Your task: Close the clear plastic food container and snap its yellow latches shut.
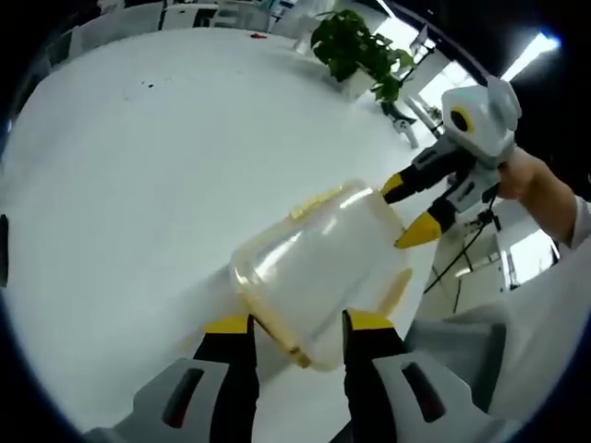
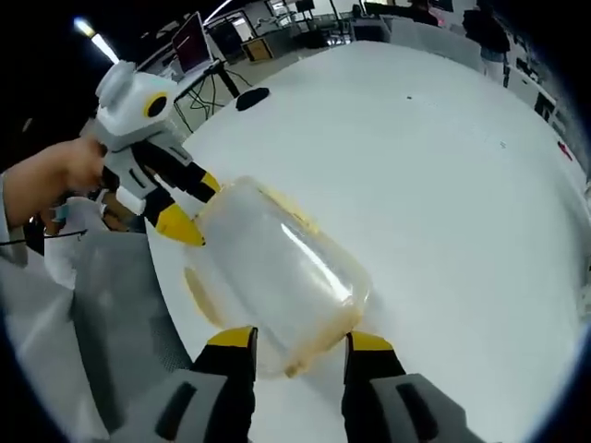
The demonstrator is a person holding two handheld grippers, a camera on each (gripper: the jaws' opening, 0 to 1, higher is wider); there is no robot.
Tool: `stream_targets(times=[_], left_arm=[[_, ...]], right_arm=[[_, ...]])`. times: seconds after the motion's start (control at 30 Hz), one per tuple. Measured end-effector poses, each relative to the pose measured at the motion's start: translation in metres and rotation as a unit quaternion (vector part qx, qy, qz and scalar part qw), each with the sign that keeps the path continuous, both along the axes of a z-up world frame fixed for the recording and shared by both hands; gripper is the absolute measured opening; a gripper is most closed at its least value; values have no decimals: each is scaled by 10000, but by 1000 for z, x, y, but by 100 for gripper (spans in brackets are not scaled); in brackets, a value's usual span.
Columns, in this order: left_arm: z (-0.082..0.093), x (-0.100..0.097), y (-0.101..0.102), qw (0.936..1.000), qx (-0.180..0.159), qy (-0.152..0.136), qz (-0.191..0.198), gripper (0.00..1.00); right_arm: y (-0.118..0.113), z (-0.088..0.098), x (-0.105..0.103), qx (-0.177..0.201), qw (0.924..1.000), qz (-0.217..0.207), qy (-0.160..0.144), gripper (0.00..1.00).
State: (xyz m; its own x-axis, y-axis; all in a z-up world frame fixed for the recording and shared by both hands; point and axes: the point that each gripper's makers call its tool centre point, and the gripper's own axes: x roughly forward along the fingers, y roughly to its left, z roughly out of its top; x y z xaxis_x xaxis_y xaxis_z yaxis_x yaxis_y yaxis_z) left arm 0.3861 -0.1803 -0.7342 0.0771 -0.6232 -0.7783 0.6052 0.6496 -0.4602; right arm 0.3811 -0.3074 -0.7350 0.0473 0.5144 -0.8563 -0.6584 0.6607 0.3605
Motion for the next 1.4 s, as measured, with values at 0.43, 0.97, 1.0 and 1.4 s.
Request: stream_targets(times=[0.43, 0.97, 1.0, 1.4], left_arm=[[-5, 0, 2, 10000, 7, 48, 72, 35], [-4, 3, 1, 9996, 26, -287, -3, 39], [-4, 4, 1, 9994, 34, -340, -34, 39], [3, 0, 2, 9950, 78, -823, -559, 43]], right_arm=[[0, -4, -5, 86, 9999, -50, -86, 36], [0, -1, -5, -106, 9988, 41, -477, 38], [0, 0, -6, -174, 9983, 94, -545, 38], [-8, 8, -2, -545, 9891, 763, -1134, 36]])
